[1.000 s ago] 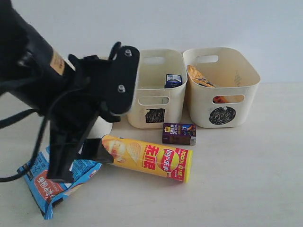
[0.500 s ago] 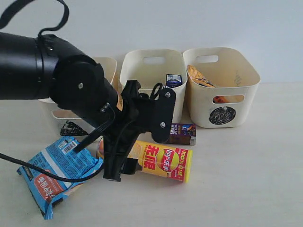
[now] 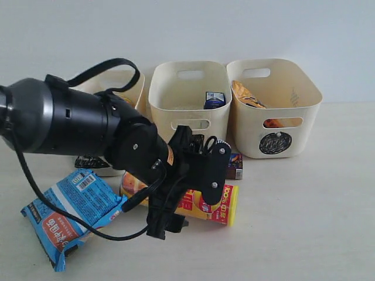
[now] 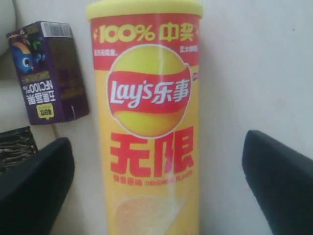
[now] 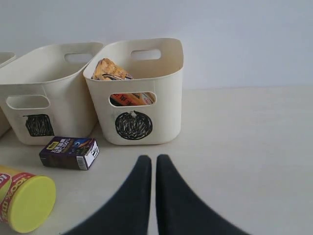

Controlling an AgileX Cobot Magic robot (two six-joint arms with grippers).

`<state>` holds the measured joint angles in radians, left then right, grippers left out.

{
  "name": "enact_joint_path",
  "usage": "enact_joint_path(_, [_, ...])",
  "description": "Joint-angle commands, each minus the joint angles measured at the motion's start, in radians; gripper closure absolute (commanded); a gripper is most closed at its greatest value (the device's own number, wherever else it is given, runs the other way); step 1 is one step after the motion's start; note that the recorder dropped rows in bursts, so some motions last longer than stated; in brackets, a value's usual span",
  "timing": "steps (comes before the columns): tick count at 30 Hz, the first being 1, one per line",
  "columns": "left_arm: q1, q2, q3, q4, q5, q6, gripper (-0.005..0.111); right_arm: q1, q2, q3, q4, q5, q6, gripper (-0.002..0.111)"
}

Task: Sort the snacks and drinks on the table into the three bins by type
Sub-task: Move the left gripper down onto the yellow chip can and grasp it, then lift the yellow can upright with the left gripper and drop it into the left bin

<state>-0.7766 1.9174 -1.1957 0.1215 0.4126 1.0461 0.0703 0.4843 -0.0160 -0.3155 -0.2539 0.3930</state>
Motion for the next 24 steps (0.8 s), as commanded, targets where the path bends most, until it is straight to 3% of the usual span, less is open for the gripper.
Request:
enact_joint_path(1, [-0.002,0.046,0.003,0.026,-0.048,0.005,0.021,-0.001,0.004,0.004,-0.004,-0.010,-0.003,0.107])
enact_joint_path(10, [-0.002,0.114,0.003,0.028,-0.075,0.005,0.026,-0.001,0.004,0.004,-0.004,-0.010,-0.003,0.107])
enact_joint_path(13, [-0.002,0.112,0.003,0.033,-0.086,0.005,0.041,-0.001,0.004,0.004,-0.004,-0.010,-0.003,0.107])
enact_joint_path(20, [-0.002,0.072,0.003,0.033,-0.102,-0.007,0.097,-0.001,0.004,0.004,-0.004,-0.010,-0.003,0.107])
enact_joint_path(21, [-0.002,0.046,0.003,0.033,-0.110,-0.007,0.102,-0.001,0.004,0.004,-0.004,-0.010,-0.003,0.107])
enact_joint_path(24, [-0.002,-0.005,0.003,0.033,-0.121,-0.030,0.102,-0.001,0.004,0.004,-0.004,-0.010,-0.003,0.107])
